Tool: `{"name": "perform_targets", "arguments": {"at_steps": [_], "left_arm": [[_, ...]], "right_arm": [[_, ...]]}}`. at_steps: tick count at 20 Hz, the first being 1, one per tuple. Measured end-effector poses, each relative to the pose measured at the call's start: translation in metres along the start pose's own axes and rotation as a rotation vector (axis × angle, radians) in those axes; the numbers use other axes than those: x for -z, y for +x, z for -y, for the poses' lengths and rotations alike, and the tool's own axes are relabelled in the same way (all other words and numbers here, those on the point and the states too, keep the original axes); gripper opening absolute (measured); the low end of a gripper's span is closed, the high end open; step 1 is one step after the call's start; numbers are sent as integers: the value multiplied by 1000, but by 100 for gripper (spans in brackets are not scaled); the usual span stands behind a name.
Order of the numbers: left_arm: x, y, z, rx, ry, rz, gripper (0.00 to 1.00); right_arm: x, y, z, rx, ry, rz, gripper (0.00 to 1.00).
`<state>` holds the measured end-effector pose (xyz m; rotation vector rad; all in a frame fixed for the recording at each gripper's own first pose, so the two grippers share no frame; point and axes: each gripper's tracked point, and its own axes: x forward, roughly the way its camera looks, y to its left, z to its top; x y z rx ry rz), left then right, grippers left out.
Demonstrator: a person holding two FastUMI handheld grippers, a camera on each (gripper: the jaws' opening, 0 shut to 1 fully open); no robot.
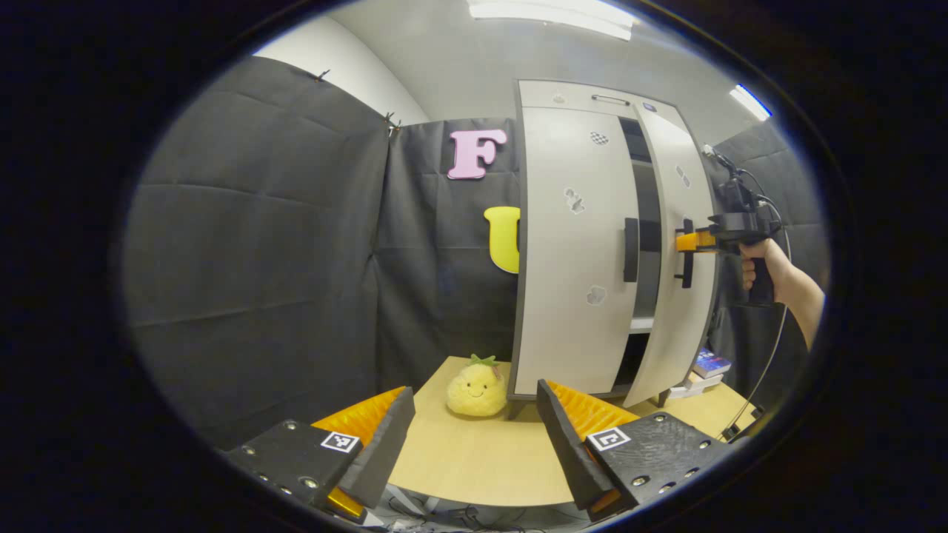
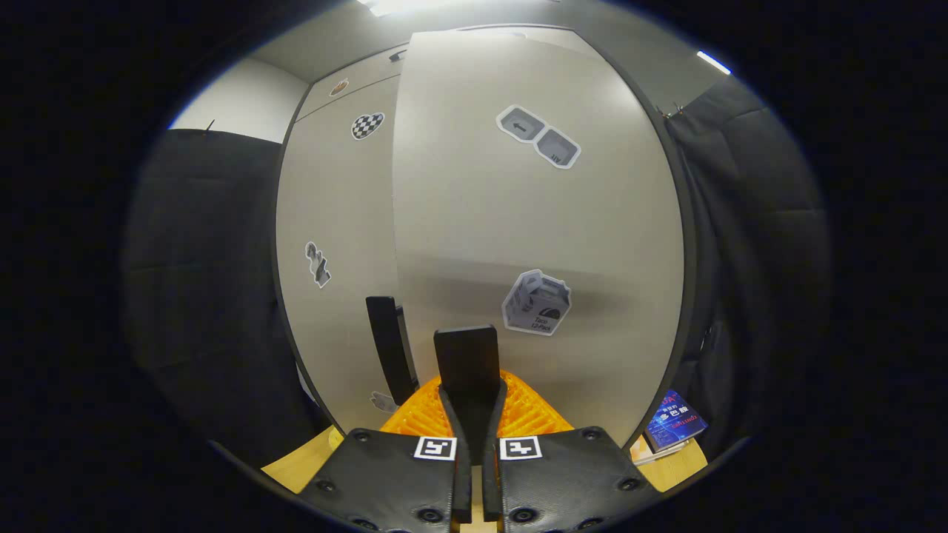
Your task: Open the right door of the double-door shoe cabinet with the right hand, and open the left door with the left hand.
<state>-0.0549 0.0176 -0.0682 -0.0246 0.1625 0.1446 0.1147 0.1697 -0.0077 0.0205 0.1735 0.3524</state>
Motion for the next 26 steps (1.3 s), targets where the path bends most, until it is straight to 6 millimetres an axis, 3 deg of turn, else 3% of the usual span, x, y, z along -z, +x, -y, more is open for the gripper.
{"name": "perform_targets", "arguments": {"at_steps": [9,18,19,22,23,26], "left_arm": [[-6,9,32,80,16,10,95],[3,14,53,142,-16,-9,95],[3,15,56,148,-17,-7,95],[5,18,62,162,-16,-6,95],[4,22,69,169,-17,-9,95],[4,37,88,197,-20,-24,95]], "right_arm": [[3,-40,17,-6,2,12,7],[5,-71,38,9,8,10,7],[6,-74,41,14,12,11,3],[5,-93,60,35,13,11,7],[5,-98,67,49,7,13,3],[4,-110,81,92,3,25,6]]}}
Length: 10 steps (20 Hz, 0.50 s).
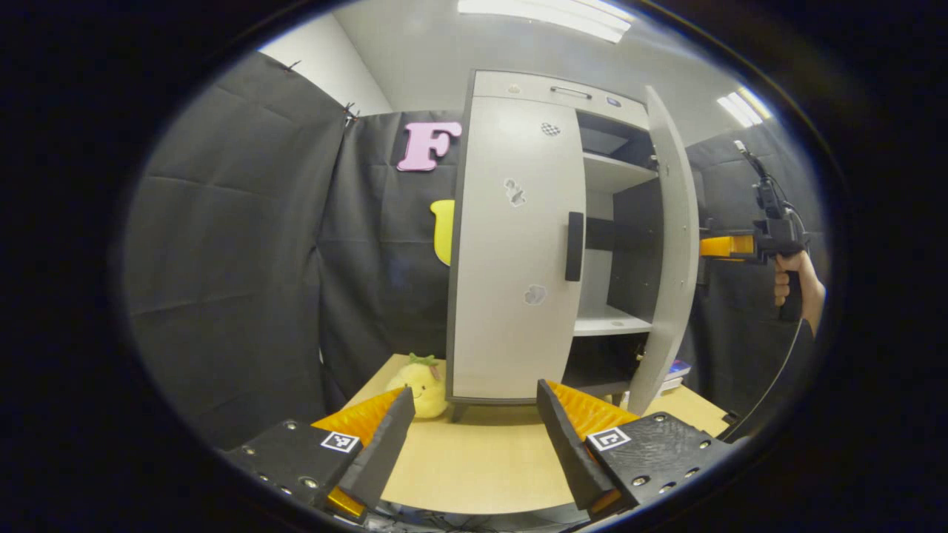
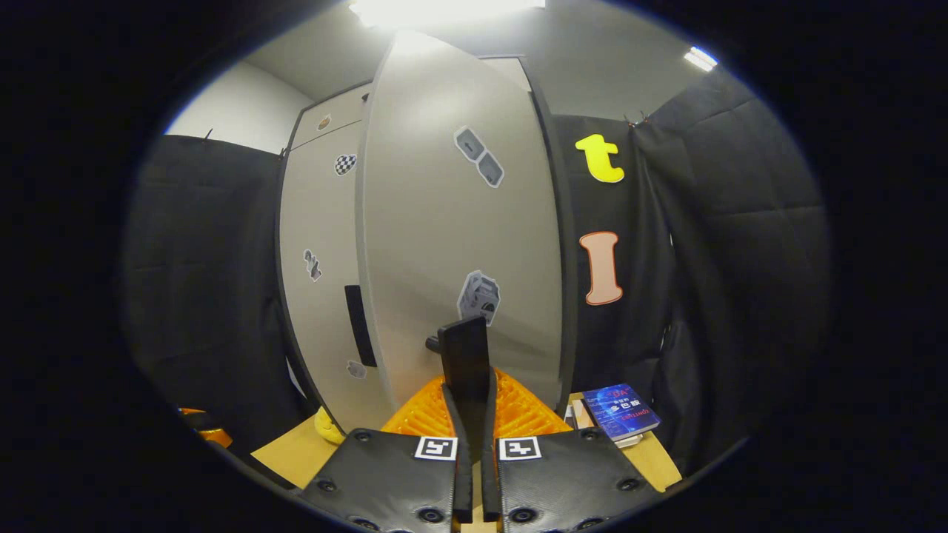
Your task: Open the right door of the double-door shoe cabinet with the right hand, and open the left door with the left hand.
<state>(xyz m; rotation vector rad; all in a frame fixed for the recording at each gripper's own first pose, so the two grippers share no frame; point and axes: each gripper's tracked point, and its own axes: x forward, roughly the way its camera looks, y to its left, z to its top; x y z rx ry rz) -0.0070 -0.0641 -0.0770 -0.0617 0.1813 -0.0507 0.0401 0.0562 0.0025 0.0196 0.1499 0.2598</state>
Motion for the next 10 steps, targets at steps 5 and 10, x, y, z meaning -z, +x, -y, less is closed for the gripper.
{"name": "perform_targets", "arguments": {"at_steps": [5,10], "left_arm": [[7,0,18,37,1,-15,95],[8,6,29,55,-14,-21,95]], "right_arm": [[-1,-14,33,56,-23,20,6],[-3,-23,59,63,-41,30,6]]}}
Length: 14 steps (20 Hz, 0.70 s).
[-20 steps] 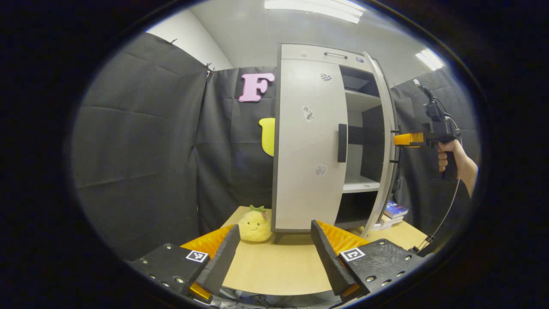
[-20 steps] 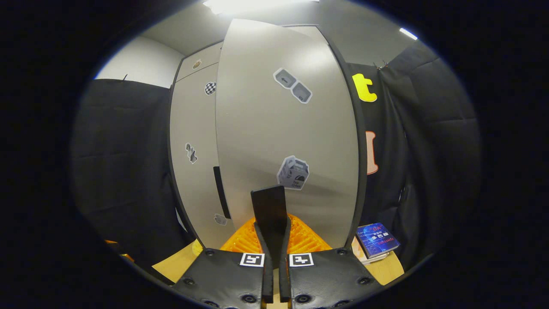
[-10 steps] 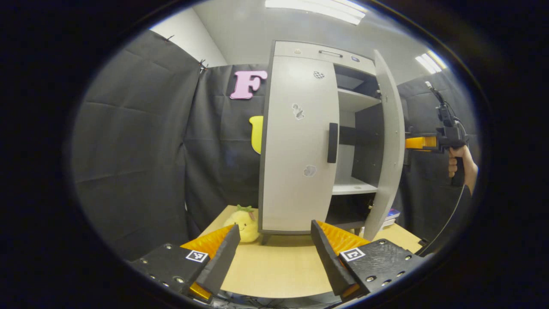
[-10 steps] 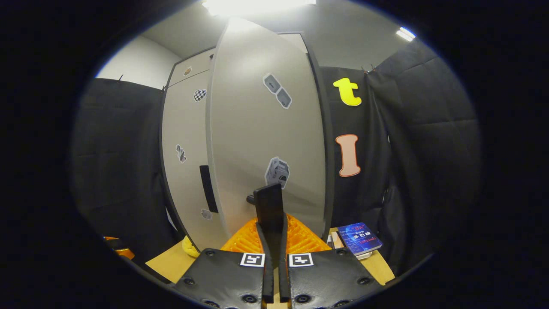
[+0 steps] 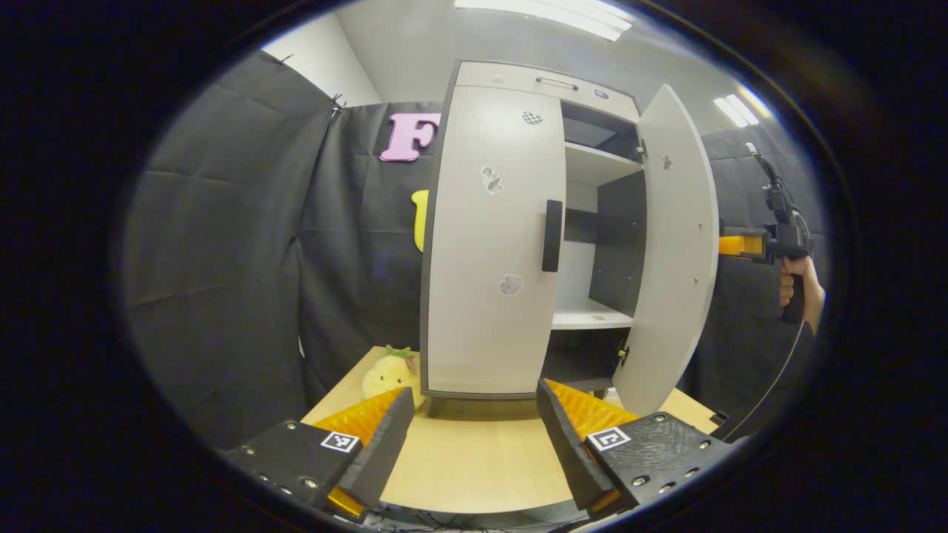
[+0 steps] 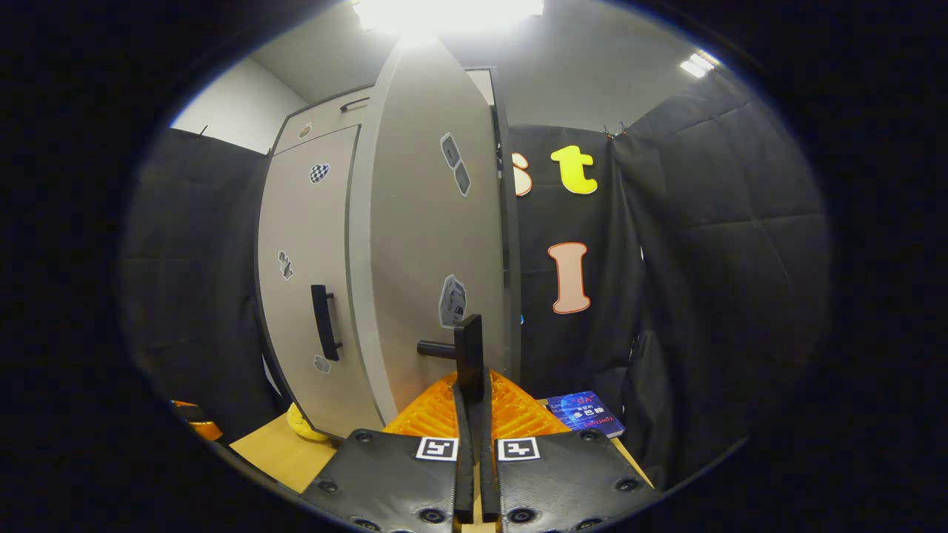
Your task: Open the right door of the double-door shoe cabinet with the right hand, and open the left door with the left hand.
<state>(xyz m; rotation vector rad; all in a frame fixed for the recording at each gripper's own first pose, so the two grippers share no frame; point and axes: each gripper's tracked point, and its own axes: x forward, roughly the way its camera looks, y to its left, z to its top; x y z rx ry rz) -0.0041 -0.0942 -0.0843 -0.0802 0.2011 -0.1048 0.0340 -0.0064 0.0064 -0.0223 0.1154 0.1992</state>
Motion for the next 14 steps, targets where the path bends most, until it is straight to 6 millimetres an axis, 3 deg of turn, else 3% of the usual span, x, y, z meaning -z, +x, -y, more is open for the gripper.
{"name": "perform_targets", "arguments": {"at_steps": [5,8,13,14], "left_arm": [[-5,7,8,10,-19,9,95],[-5,9,10,10,-18,0,95],[-17,18,7,22,-20,6,95],[-17,20,5,26,-22,3,95]], "right_arm": [[1,-2,35,17,-12,4,1],[-2,-4,65,69,49,6,5],[-5,-9,60,44,101,16,5],[-5,-11,61,55,96,17,1]]}}
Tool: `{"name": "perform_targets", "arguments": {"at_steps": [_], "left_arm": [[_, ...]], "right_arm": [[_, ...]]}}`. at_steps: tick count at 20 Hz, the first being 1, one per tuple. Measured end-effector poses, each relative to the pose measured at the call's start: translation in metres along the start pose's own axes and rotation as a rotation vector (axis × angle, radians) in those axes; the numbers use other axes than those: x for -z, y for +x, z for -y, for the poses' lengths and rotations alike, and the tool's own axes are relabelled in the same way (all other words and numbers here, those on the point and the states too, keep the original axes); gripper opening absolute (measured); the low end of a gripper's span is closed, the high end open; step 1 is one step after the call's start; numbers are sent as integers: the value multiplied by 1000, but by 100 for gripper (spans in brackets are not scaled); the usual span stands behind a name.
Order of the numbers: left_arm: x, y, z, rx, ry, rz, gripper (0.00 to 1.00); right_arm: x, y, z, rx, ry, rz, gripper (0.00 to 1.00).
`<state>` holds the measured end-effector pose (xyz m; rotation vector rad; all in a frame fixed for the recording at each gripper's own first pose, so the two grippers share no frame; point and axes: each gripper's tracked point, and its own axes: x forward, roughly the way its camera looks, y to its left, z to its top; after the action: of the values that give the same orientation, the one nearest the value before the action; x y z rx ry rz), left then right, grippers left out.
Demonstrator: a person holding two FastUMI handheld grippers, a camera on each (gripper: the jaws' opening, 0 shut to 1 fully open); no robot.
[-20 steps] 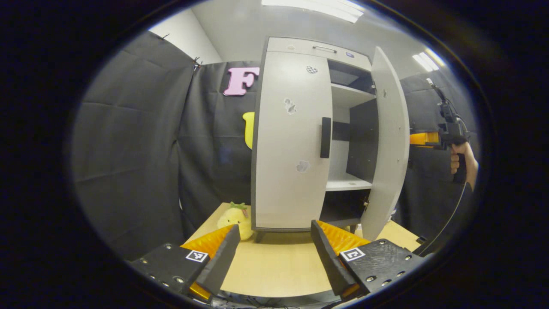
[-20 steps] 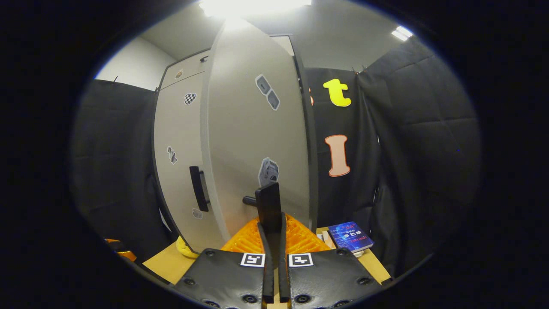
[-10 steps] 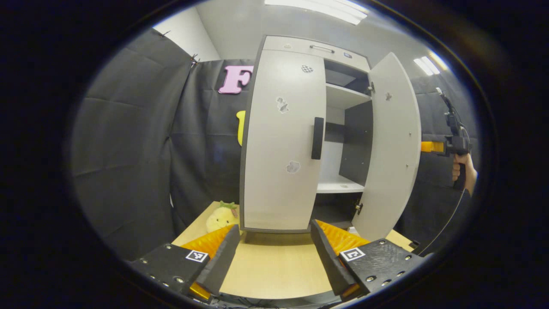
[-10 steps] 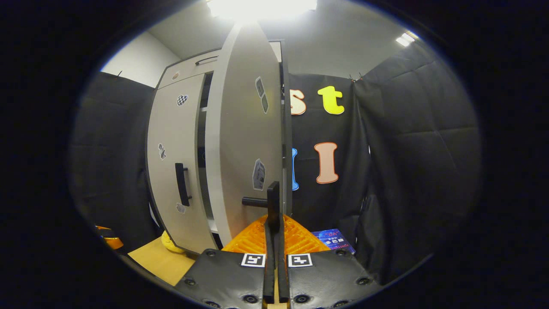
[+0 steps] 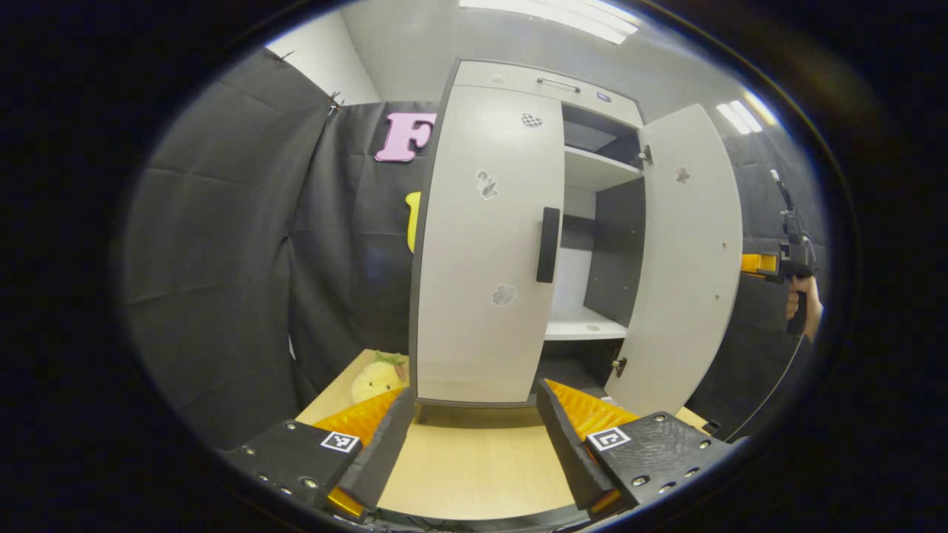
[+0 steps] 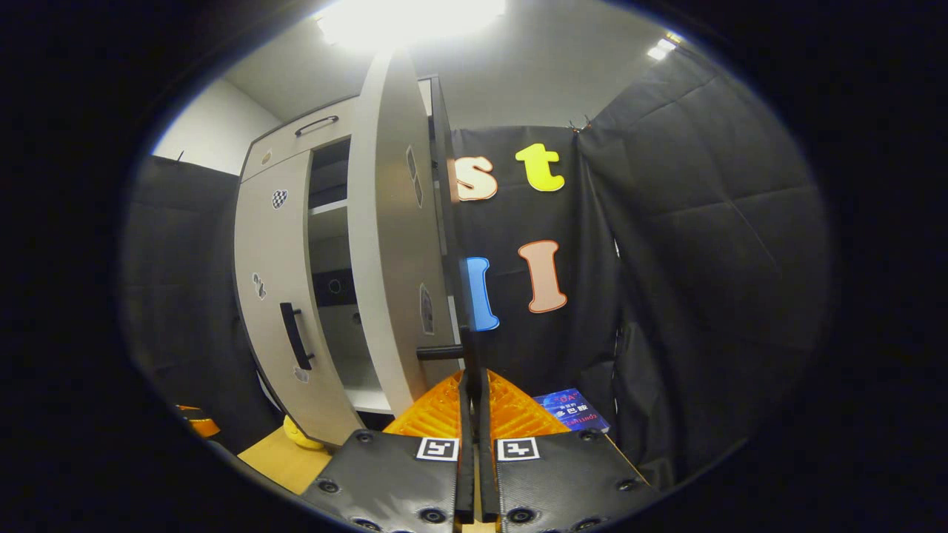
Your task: Open the right door of the double-door shoe cabinet with the right hand, and open the left door with the left hand.
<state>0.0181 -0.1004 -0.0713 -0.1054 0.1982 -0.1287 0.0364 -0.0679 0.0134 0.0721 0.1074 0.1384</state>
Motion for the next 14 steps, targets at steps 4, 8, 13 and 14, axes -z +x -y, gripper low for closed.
{"name": "perform_targets", "arguments": {"at_steps": [4,8,13,14], "left_arm": [[-8,15,-4,32,11,-2,95],[-19,33,-7,73,41,16,95],[-36,64,-7,107,51,59,95],[-42,71,-6,106,50,75,95]], "right_arm": [[3,-13,3,28,17,-6,9],[9,-39,24,115,54,-10,3],[-1,-83,60,247,38,9,2],[-8,-93,70,286,25,27,2]]}}
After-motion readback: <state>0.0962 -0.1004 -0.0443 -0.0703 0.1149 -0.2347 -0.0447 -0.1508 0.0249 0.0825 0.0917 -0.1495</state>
